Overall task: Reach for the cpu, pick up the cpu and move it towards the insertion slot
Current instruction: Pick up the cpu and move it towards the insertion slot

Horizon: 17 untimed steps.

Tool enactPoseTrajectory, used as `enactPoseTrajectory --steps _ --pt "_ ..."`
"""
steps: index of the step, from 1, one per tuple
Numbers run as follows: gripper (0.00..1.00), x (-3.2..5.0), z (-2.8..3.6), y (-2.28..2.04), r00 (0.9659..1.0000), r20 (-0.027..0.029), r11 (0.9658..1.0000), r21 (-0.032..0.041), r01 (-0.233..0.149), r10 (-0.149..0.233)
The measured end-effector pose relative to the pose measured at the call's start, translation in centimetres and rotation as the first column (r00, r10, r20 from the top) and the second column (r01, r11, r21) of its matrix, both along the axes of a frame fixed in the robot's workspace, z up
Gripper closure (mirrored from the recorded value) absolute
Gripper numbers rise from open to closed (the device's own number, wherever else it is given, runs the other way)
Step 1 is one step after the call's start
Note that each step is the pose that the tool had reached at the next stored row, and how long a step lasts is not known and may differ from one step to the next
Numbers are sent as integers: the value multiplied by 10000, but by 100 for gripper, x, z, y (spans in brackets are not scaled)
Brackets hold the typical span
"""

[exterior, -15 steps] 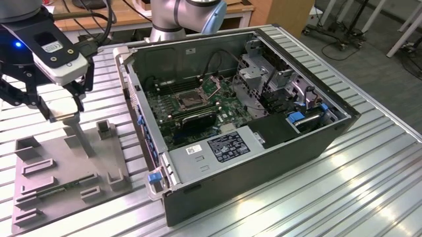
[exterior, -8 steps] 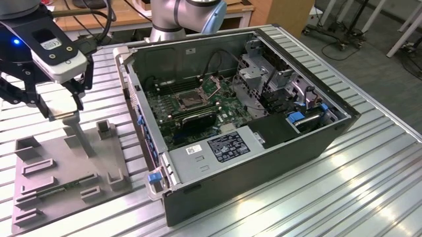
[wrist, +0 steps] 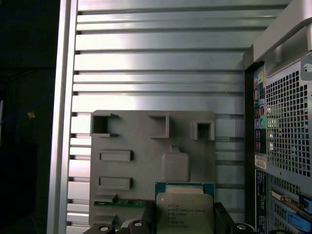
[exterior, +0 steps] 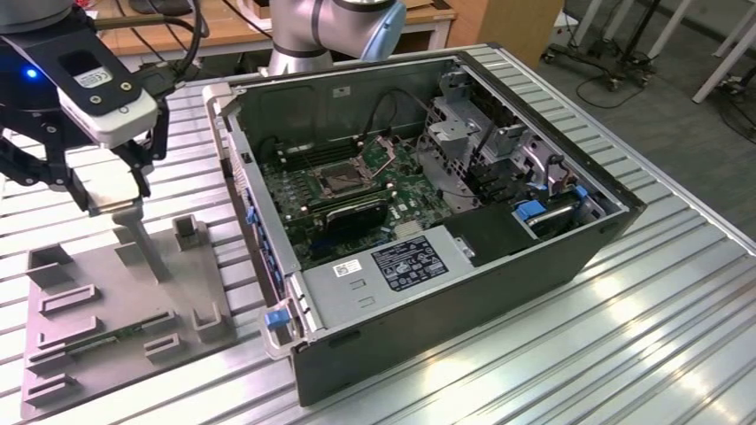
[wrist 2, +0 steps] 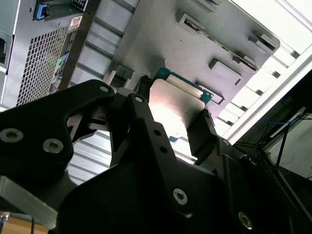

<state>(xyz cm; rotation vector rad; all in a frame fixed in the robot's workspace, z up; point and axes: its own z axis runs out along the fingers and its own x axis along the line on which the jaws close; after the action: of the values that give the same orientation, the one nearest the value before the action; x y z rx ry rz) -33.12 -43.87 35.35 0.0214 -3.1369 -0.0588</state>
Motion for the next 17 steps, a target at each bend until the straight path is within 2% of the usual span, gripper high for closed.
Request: enactPoseTrajectory --steps 6,13,17 --pt "45 27 3 1 10000 1 10000 -1 2 -2" --pt "45 27 97 2 10000 1 10000 0 1 -1" --pt "45 43 102 3 10000 1 10000 -1 0 0"
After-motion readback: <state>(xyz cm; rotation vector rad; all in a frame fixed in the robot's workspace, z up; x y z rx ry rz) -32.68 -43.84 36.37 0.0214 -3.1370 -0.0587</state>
